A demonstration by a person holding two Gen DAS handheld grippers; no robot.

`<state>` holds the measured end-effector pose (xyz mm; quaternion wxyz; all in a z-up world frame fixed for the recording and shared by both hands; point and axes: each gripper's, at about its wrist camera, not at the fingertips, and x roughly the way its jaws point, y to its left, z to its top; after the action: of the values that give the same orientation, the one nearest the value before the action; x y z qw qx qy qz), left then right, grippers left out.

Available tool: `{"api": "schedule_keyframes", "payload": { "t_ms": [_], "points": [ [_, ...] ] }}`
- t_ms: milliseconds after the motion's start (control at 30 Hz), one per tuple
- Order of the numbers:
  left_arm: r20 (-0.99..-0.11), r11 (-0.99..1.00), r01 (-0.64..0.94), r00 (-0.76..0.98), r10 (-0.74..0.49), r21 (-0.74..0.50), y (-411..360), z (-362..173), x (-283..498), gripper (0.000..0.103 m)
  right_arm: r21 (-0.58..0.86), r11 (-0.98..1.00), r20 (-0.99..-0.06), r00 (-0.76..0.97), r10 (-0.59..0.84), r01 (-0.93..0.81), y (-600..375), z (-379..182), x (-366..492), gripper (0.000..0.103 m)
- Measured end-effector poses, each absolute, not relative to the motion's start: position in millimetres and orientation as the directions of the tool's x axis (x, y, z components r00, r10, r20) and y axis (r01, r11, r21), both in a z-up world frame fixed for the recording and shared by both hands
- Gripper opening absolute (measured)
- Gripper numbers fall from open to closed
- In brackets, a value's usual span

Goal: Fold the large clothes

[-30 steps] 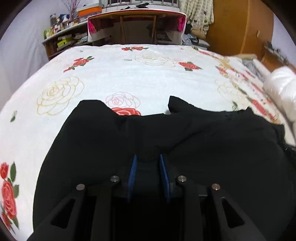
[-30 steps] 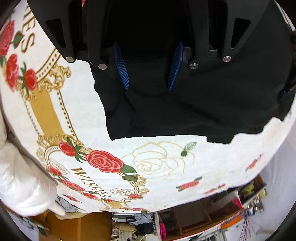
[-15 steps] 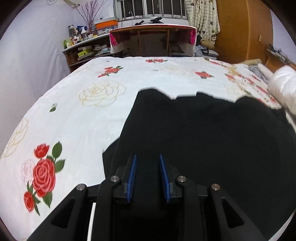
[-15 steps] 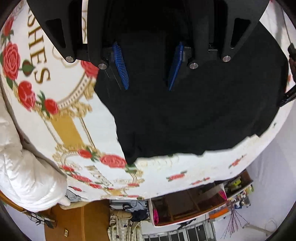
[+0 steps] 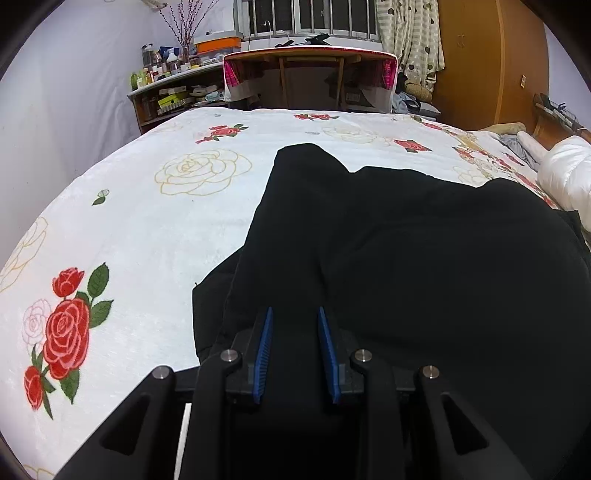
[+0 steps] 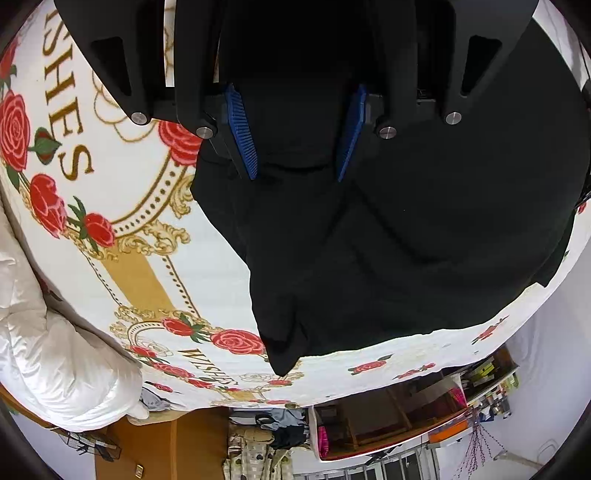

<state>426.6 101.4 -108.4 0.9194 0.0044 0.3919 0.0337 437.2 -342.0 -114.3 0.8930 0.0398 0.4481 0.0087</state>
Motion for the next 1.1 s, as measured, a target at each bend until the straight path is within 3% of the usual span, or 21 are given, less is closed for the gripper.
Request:
{"api": "schedule_keyframes", "payload": {
  "t_ms": [300, 500, 633, 800, 933, 1100],
  "points": [
    [-0.749, 0.999, -0.047, 0.661, 0.043, 0.017, 105, -108, 433, 0.028, 0.049, 0.999, -0.821, 0.570, 0.026, 0.025, -339, -116, 446, 0.046],
    [-0.740, 0.998, -0.047, 0.673, 0.010, -0.029, 129, -70, 415, 0.030, 0.115, 0.992, -0.801, 0.596, 0.061, 0.054, -358, -76, 430, 0.049],
    [-0.747, 0.992, -0.059, 0.663, -0.044, -0.111, 156, -70, 399, 0.039, 0.208, 0.976, -0.797, 0.590, 0.134, 0.060, -375, -77, 416, 0.067],
    [-0.749, 0.972, -0.068, 0.650, -0.128, -0.225, 174, -79, 389, 0.054, 0.297, 0.954, -0.790, 0.575, 0.214, 0.052, -382, -88, 408, 0.072],
    [-0.764, 0.974, -0.034, 0.627, -0.155, -0.225, 169, -92, 399, 0.062, 0.328, 0.944, -0.792, 0.555, 0.255, 0.033, -380, -98, 412, 0.078],
    [-0.769, 0.960, -0.030, 0.605, -0.205, -0.279, 170, -108, 414, 0.074, 0.414, 0.908, -0.788, 0.524, 0.322, 0.064, -395, -121, 419, 0.094]
  ]
}}
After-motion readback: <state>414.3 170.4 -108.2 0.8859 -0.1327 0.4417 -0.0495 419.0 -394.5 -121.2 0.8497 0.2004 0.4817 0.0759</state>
